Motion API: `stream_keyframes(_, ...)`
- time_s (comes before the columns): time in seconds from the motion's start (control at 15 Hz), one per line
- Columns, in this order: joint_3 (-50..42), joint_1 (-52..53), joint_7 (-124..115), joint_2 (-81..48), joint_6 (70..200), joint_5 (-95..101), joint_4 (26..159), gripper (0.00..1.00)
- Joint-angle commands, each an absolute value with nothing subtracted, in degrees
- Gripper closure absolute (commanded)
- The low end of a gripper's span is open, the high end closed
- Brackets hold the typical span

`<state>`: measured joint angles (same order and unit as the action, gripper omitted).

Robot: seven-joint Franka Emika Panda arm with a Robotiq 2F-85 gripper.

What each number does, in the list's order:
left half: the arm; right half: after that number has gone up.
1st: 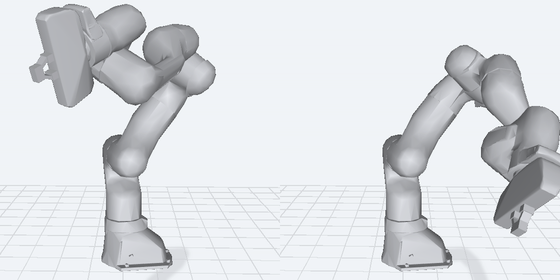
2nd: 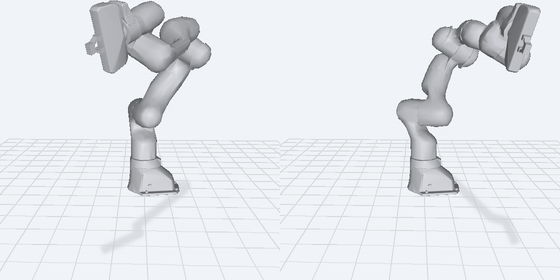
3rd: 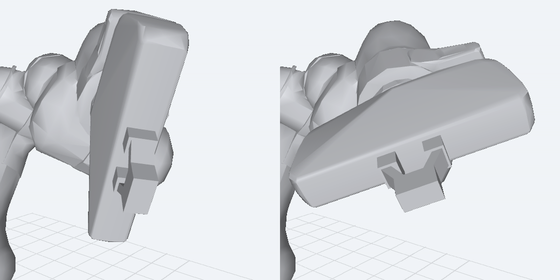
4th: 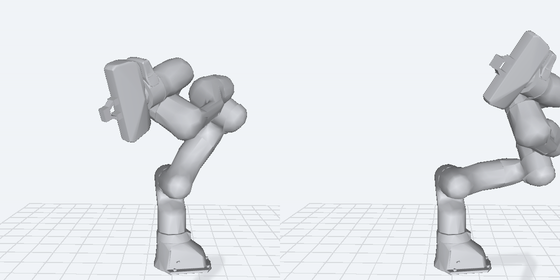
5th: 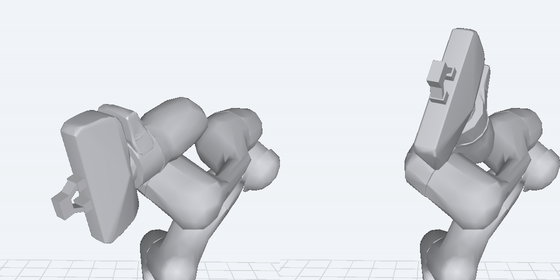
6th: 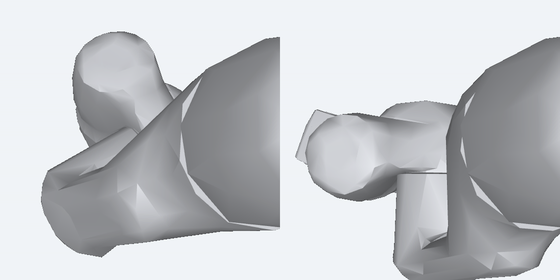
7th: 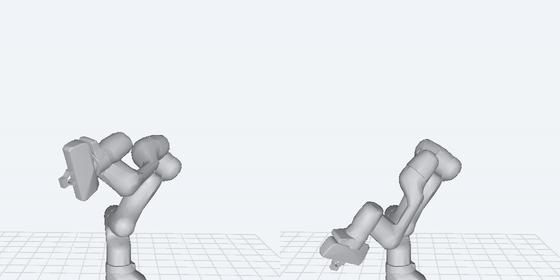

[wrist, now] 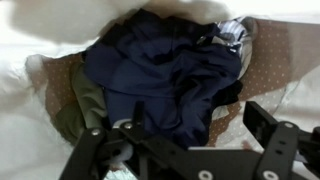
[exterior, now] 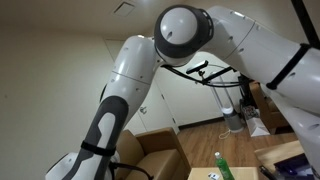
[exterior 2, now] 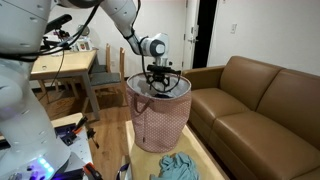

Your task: Remove the black cloth from the laundry bag

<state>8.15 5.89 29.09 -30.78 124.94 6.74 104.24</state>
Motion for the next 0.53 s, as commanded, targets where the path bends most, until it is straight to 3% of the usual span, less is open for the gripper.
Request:
stream_keyframes(0.0,8.93,5.09,28.96,-30.98,124.65,7.09,103.66,0.00)
stream_keyframes(0.47,9.43,5.71,31.67,-39.14,131.39,9.84,101.83,0.00)
